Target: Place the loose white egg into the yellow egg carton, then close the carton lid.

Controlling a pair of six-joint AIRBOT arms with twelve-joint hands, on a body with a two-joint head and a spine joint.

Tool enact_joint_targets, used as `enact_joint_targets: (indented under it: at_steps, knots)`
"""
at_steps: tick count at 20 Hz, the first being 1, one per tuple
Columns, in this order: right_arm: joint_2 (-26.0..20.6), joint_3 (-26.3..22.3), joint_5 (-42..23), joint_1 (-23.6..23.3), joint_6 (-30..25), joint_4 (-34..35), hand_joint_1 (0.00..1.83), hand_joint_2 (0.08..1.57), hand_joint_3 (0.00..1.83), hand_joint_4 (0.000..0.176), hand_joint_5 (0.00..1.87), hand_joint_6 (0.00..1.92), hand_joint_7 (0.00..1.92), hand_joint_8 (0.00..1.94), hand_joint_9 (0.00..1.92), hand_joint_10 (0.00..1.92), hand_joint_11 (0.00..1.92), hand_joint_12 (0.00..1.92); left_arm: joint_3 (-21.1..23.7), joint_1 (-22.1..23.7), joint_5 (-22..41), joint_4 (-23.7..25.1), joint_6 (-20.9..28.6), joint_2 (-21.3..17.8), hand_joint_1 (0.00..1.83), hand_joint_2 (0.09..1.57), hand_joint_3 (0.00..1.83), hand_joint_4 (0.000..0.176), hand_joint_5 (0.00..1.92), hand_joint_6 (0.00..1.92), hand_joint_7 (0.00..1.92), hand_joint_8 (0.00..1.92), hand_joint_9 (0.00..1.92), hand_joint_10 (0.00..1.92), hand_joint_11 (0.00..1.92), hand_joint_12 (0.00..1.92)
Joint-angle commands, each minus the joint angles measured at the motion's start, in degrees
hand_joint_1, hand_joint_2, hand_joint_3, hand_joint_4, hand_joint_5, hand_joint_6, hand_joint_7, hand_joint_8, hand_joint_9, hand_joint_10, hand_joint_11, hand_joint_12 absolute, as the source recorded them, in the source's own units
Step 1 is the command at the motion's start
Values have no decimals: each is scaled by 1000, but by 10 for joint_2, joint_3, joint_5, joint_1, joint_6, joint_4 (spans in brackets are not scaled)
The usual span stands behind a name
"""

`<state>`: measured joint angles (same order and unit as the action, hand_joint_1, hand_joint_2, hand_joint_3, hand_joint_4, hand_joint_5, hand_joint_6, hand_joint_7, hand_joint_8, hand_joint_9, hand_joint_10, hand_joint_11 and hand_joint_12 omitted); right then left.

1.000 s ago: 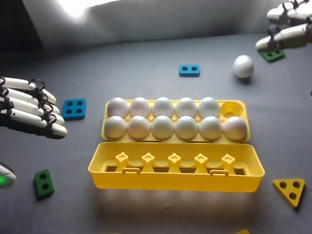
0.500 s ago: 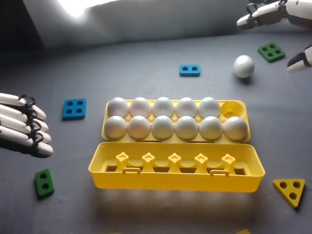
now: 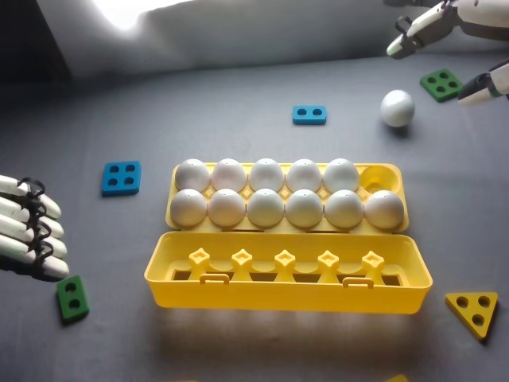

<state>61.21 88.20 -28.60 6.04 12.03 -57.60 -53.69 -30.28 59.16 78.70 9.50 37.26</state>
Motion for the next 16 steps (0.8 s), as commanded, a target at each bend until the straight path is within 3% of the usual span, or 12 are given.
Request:
enact_joint_targets:
  at_steps: [1, 6, 7, 8, 10, 13, 14, 15, 16]
  knots:
    - [-7, 14, -57, -1, -5, 13, 1165, 915, 2, 57, 664, 13, 62, 3, 0, 0, 0, 245, -4, 0, 21, -39, 1, -1, 0, 1185, 1, 0, 313, 2, 292, 0, 231, 0, 0, 400]
    - [26, 82, -111, 16, -6, -9, 1170, 926, 5, 51, 639, 0, 5, 0, 0, 0, 0, 234, 3, -14, 11, -46, -14, 14, 0, 1183, 0, 0, 323, 2, 316, 4, 255, 4, 0, 448]
    - [32, 92, -117, 17, -6, -9, 1174, 933, 5, 43, 631, 1, 0, 0, 0, 0, 0, 265, 3, -17, 10, -46, -19, 18, 0, 1186, 1, 0, 323, 1, 318, 3, 257, 4, 0, 452]
    - [40, 106, -123, 20, -3, -9, 1178, 950, 7, 46, 635, 2, 0, 0, 0, 0, 0, 289, 2, -20, 7, -46, -20, 22, 0, 1186, 1, 0, 318, 1, 317, 2, 255, 2, 0, 437]
    - [53, 122, -133, 24, 10, -9, 1166, 993, 11, 76, 608, 0, 0, 0, 0, 0, 0, 278, 3, -21, 5, -46, -22, 26, 0, 1189, 2, 0, 311, 0, 311, 0, 250, 0, 0, 433]
    - [72, 143, -134, 29, 13, -9, 1189, 986, 0, 91, 663, 9, 0, 0, 0, 0, 0, 451, 7, -22, 5, -46, -30, 27, 0, 1183, 0, 0, 304, 4, 303, 3, 239, 2, 0, 400]
    - [81, 151, -134, 32, 16, -9, 1189, 986, 0, 91, 663, 9, 0, 0, 0, 0, 0, 451, 8, -23, 5, -46, -31, 28, 0, 1183, 0, 0, 304, 4, 303, 3, 239, 2, 0, 400]
    - [88, 160, -134, 34, 17, -9, 1195, 974, 0, 74, 665, 8, 4, 2, 0, 0, 0, 464, 8, -23, 4, -46, -32, 29, 0, 1185, 0, 0, 303, 2, 300, 1, 237, 2, 0, 409]
    - [94, 166, -134, 34, 18, -9, 1221, 975, 0, 71, 689, 11, 4, 1, 0, 0, 0, 499, 7, -23, 3, -46, -33, 30, 0, 1187, 1, 0, 308, 3, 304, 3, 242, 4, 0, 415]
